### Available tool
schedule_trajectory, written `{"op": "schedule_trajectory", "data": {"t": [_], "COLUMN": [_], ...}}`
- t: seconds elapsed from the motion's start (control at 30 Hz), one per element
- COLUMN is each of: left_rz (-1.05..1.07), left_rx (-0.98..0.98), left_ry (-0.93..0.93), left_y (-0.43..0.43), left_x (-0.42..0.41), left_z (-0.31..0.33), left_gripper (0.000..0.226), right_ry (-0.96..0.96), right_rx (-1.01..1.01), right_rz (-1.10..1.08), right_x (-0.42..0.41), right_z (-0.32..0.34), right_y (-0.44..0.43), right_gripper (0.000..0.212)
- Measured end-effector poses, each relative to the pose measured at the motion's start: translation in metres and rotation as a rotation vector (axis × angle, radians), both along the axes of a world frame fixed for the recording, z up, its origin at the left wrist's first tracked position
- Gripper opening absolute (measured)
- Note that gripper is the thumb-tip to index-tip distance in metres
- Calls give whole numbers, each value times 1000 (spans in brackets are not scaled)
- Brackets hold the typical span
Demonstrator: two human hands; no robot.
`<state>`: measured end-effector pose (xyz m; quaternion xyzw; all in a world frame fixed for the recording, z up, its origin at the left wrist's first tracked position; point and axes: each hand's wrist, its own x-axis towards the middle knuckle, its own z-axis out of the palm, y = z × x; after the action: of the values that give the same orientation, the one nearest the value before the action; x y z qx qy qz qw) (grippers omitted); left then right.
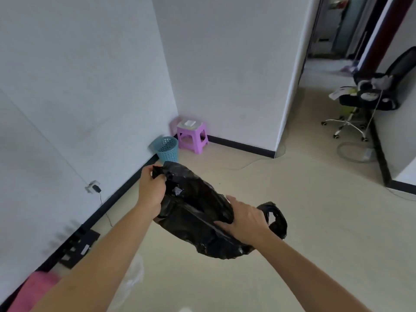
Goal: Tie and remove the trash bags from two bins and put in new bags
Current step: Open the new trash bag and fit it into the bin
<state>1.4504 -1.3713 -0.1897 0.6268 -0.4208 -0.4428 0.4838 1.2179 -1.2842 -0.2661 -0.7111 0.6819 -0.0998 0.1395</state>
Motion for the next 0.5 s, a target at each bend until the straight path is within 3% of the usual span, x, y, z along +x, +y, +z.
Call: {"op": "schedule_trajectory", "data": {"t": [0.1, 0.2, 0.33, 0.37, 0.43, 0.5], "left_rz": [55, 86, 95, 126, 188, 210], "left_rx": [-13, 23, 128, 105, -4, -276], "left_ry": [-86, -140, -224, -377, -759, -1018], "left_y": [-24, -57, -117, -136, -176, -224], "left_x": [14, 38, 76, 85, 99, 105], "left_z": [-6, -19, -31, -35, -35, -21], "left_gripper": [36, 36, 27, 28, 51, 68], "right_ry": [140, 157, 117, 87, 59, 85], "right_rx": [57, -93, -99, -72, -65, -96], "right_rz": [155, 150, 155, 168, 199, 221], "right_x": [11, 24, 48, 55, 68, 84], "right_z": [-5, -11, -4, -4, -1, 5], "right_y": [-58, -119, -208, -232, -282, -332], "right_gripper": [37, 32, 31, 29, 25, 23]}}
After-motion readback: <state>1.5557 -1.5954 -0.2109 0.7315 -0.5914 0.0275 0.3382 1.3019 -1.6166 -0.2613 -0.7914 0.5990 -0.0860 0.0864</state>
